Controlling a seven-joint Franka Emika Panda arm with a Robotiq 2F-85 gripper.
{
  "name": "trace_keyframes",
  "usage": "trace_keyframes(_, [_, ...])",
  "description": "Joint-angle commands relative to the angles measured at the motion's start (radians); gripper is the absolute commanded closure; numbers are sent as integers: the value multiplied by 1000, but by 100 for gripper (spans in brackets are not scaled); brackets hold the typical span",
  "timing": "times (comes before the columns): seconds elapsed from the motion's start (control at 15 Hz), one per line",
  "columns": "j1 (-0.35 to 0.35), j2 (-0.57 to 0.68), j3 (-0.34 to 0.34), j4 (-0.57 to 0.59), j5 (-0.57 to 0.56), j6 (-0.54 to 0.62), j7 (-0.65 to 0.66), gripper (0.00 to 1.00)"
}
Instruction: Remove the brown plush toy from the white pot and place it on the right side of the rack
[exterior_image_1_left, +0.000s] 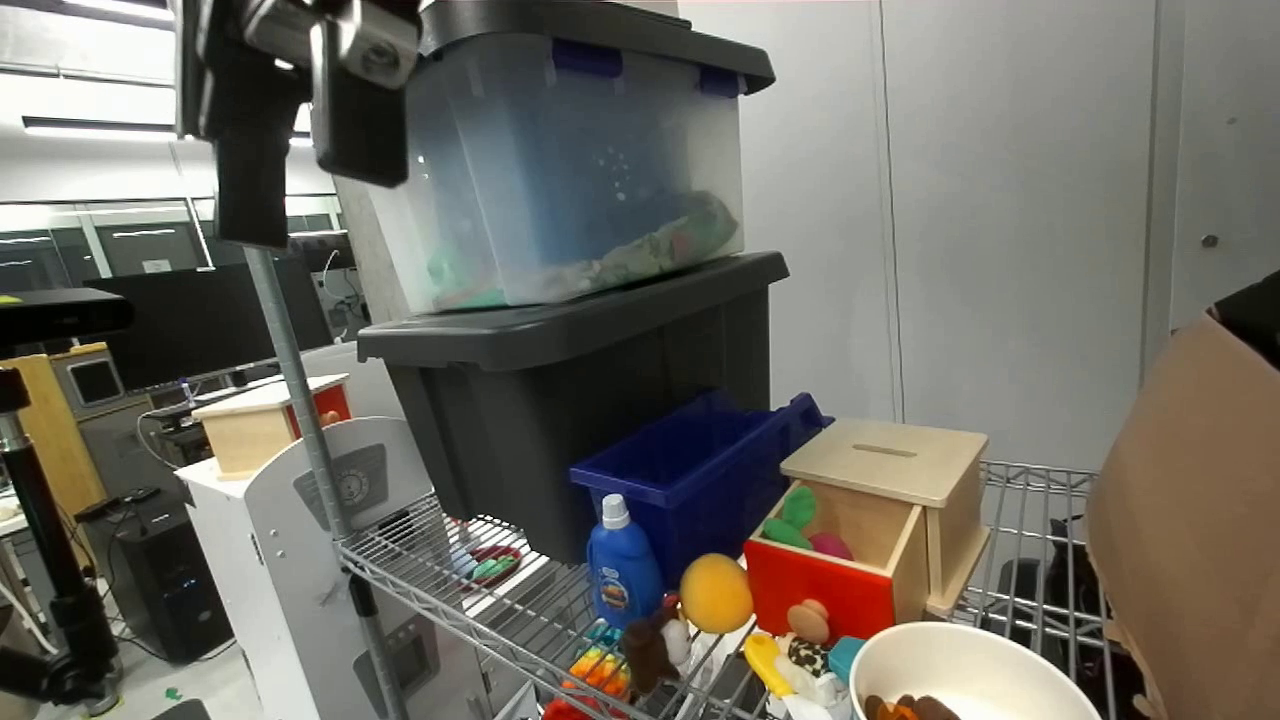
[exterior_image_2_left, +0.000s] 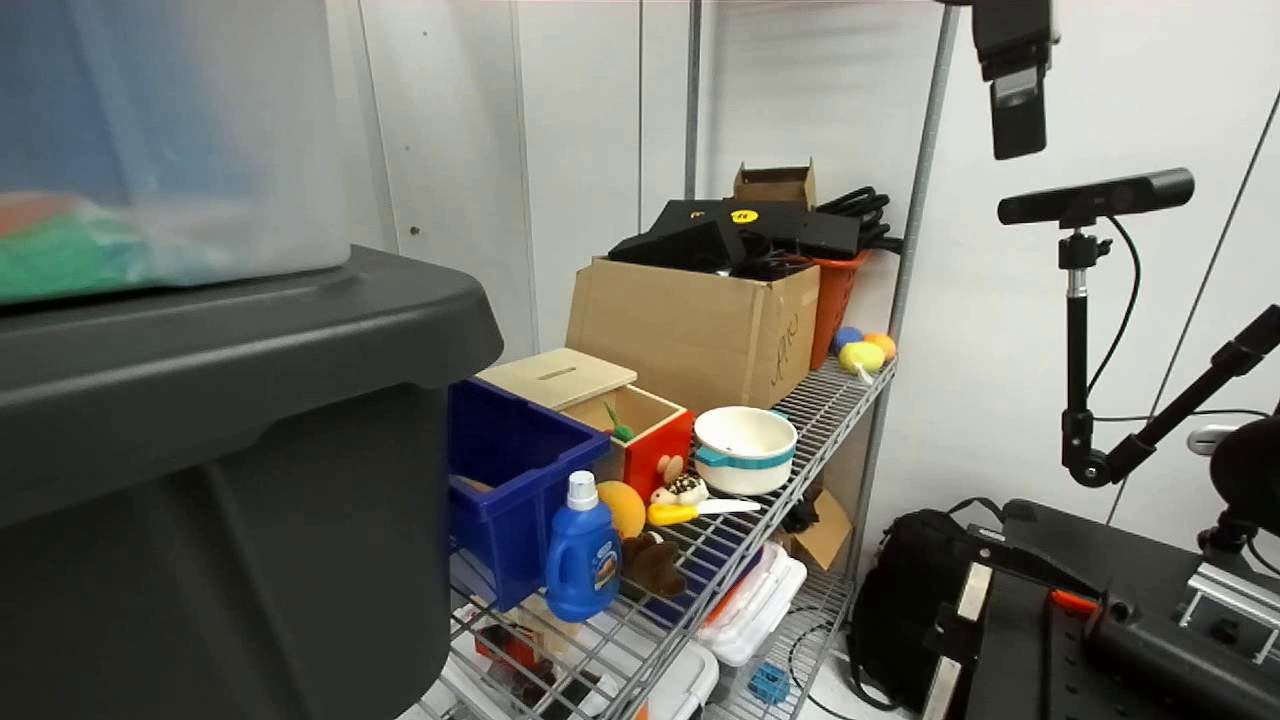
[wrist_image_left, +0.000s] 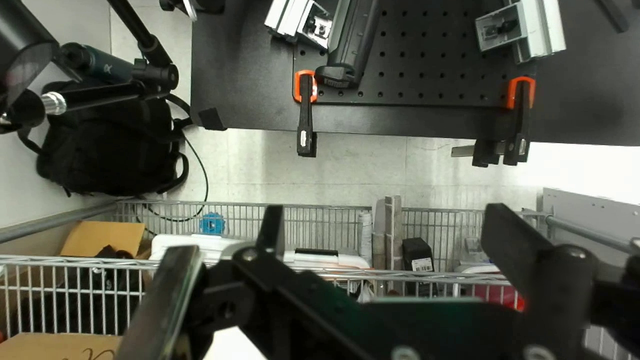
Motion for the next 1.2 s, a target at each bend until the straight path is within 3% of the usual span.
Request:
trace_keyframes(0.0, [1,-17,-16,-74,-21,98,-41,0])
trace_keyframes(0.4, [-37,4,-65,-197,-14,356,-30,0])
trace_keyframes(0.73, [-57,48,-107,-224,19,495,-75,0])
trace_keyframes(1.13, [-49,84,-108,-162,65,476,-76,0])
